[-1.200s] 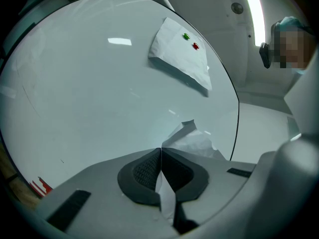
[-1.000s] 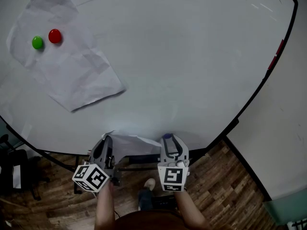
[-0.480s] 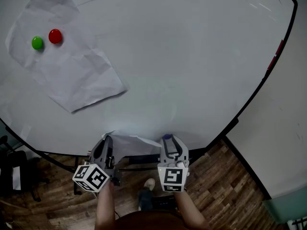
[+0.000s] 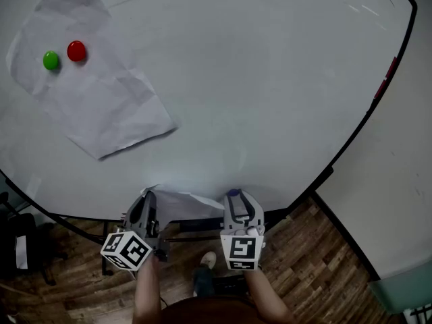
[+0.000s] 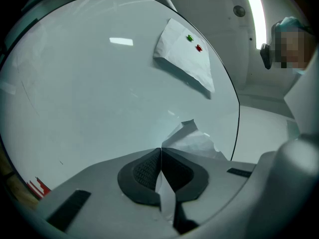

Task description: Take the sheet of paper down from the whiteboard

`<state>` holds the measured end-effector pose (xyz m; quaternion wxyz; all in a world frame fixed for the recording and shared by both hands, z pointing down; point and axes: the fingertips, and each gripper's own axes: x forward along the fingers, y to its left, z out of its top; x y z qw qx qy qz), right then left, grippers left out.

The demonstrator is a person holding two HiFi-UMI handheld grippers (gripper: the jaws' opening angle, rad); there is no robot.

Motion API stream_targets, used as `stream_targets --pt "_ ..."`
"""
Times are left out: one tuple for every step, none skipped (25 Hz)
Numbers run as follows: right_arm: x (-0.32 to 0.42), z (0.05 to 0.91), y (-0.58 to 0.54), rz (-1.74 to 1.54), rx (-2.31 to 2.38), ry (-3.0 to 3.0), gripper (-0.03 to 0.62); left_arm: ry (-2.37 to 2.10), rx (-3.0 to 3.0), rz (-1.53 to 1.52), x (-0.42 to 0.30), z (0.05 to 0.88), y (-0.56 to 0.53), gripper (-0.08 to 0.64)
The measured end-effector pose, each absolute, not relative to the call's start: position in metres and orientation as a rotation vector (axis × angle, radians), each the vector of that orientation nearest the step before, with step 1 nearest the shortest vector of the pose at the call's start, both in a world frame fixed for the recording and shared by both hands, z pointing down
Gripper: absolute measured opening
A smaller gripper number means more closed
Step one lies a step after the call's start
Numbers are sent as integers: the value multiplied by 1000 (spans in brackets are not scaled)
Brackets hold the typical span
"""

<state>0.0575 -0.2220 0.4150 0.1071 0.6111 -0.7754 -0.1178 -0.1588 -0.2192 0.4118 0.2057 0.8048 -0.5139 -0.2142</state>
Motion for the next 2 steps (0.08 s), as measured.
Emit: stream_targets --pt "57 415 -222 -348 1797 -2283 135 -1432 2242 -597 -159 412 -219 25" --pt "57 415 -222 -349 1795 -2283 135 -1431 2240 -597 -159 413 -219 25"
